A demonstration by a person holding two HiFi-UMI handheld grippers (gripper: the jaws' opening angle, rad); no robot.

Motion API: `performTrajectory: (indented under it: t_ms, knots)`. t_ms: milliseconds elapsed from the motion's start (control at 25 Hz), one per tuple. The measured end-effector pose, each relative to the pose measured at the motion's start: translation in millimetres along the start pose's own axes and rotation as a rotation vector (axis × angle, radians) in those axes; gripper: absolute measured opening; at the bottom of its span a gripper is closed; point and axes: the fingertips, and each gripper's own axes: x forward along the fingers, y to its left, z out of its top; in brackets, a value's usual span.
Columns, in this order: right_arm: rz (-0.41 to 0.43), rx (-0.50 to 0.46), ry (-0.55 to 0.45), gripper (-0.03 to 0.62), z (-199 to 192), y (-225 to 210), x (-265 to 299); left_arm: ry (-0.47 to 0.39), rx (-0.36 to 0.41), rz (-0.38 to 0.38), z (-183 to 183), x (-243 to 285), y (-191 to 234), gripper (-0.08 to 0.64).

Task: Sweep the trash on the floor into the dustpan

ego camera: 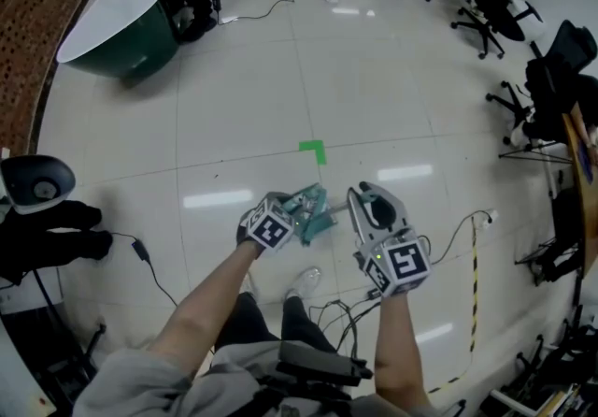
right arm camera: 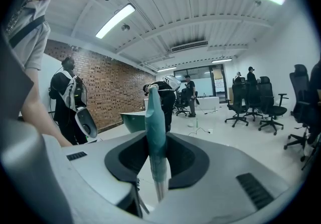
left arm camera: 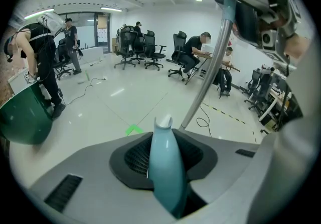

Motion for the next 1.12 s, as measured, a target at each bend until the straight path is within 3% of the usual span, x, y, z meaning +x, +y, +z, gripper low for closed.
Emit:
performTrajectory:
  t_ms: [160, 240, 320, 600, 680, 840, 1000, 1120]
  knots:
    - [0.025, -0.015, -0.021, 0.092, 11, 1, 5, 0.032, -0.002, -0.006, 0, -1, 0, 0.122]
    - [0.03, -0.023, -0.026, 0.091, 17, 5, 13, 0.006, 0.002, -0.057, 7, -7, -7, 0.236]
    - [0.031, -0.027, -0.031, 0.091, 22, 13, 23, -0.027, 0.027, -0.111, 14, -21, -9, 0.245]
    - [0.012, -0.052, -0.035, 0.091, 39, 43, 47, -0.088, 0.187, -0.362, 19, -70, 13, 0.245]
    - [-0.015, -0.049, -0.035, 0.091, 39, 45, 50, -0.07, 0.225, -0.386, 12, -71, 27, 0.245]
    - [-0.055, -0.036, -0.038, 0.091, 37, 54, 58, -0.021, 0.283, -0.35, -17, -59, 61, 0.245]
    - [-0.078, -0.04, -0.022, 0.091, 29, 62, 64, 0.033, 0.424, -0.441, -42, -33, 46, 0.245]
    - [-0.075, -0.033, -0.021, 0.091, 27, 70, 67, 0.039, 0.479, -0.52, -51, -16, 29, 0.245]
